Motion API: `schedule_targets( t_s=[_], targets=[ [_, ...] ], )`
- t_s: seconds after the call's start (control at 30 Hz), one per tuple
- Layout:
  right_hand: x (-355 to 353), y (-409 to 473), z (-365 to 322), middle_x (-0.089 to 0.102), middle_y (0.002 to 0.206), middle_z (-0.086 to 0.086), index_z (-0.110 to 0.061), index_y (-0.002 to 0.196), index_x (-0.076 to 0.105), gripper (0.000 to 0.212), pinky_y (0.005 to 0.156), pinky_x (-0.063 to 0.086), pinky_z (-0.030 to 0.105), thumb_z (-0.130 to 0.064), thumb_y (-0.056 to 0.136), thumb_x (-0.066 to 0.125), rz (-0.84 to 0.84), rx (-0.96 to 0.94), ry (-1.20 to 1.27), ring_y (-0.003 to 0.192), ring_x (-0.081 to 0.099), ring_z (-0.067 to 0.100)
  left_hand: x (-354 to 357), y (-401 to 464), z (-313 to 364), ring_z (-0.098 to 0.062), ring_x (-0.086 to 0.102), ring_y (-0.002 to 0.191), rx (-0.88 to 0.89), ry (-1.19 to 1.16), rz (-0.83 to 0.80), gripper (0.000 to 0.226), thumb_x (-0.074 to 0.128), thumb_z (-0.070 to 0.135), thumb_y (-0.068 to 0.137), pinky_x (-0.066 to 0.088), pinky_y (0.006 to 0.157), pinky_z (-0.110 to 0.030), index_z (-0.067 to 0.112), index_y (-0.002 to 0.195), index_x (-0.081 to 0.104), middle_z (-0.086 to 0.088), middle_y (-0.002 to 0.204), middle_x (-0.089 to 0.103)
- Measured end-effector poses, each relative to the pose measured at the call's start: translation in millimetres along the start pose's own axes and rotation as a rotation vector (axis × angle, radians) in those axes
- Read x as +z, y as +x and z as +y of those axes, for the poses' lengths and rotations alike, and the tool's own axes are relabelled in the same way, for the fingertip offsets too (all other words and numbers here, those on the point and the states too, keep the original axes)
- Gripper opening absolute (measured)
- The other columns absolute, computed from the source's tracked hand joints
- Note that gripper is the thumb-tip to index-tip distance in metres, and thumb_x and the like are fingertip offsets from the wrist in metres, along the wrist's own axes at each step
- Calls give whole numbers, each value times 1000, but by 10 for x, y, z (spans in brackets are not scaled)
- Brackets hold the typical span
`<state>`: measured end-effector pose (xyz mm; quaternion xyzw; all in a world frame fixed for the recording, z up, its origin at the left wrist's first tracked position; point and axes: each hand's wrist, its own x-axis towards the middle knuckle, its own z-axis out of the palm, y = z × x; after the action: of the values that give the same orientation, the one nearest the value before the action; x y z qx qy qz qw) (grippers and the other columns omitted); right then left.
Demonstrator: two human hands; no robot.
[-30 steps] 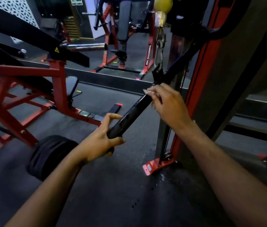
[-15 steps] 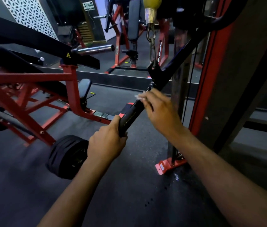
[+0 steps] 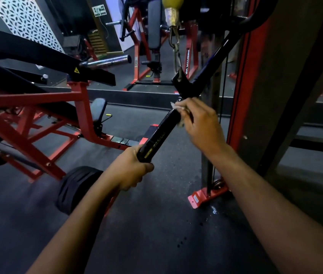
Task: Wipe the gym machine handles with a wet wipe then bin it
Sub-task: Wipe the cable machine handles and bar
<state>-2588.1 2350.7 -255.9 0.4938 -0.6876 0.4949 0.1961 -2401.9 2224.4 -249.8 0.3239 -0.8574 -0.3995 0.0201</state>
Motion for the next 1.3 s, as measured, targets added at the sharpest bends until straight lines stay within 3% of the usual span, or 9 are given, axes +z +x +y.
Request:
schedule_targets(
  t_s=[0.1,0.27,0.43,0.53,0.67,0.9,1.1,1.2,1.3],
  targets=[
    [93,-102,-69,65,109,6,-7,111,65,16,82,56,20,-15,101,55,70,10,6,97,63,11,11,-20,19,-20,44,45,-35,-50,-81,24,62,4,87,34,40,-26,23,88,49,-5,61,50],
    [183,-356,-82,64,110,5,-8,115,64,17,81,58,26,-12,99,59,-60,-62,109,95,65,11,-67,-30,63,-17,47,46,-44,-132,-173,19,61,-1,88,37,40,-26,14,92,50,-2,60,53],
    [81,-194,9,49,114,-1,-4,110,69,16,90,53,17,-9,98,60,294,162,114,105,55,4,1,-55,87,-12,44,39,-50,-185,-185,20,58,-6,90,34,32,-22,11,97,52,0,54,50],
    [226,-309,-100,54,109,-2,-3,114,70,20,83,52,10,-4,95,63,307,221,140,98,59,5,43,-32,98,-11,45,39,-42,-179,-166,19,59,-6,89,34,32,-21,9,99,53,0,56,51],
    [382,-634,-252,66,102,4,-4,114,72,22,77,55,13,-4,92,69,289,314,228,91,68,10,69,3,88,-12,47,42,-31,-179,-161,18,60,-3,89,37,36,-24,12,94,52,3,55,53],
    [302,-186,-67,74,97,-2,-18,95,71,11,84,60,30,-8,91,72,677,793,671,92,72,5,218,38,79,-18,43,41,-39,-204,-146,17,60,0,87,33,38,-24,14,88,50,-2,57,51],
    [453,-514,-247,75,100,4,-12,94,72,18,86,60,33,5,91,66,553,848,904,99,73,18,240,96,67,-24,48,51,-29,-212,-129,16,64,4,85,40,51,-37,15,85,52,-6,63,55],
    [419,-461,-168,75,100,8,-12,93,70,19,78,61,31,5,93,62,514,1009,1139,94,74,22,255,82,80,-23,46,50,-27,-230,-142,17,63,3,85,38,49,-35,16,83,51,-7,63,53],
    [345,-230,16,74,97,7,-11,109,68,18,70,61,30,-2,96,59,569,1181,1453,83,73,18,294,57,113,-20,45,45,-41,-226,-149,18,63,5,86,37,45,-30,18,84,50,-5,61,52]
  ],
)
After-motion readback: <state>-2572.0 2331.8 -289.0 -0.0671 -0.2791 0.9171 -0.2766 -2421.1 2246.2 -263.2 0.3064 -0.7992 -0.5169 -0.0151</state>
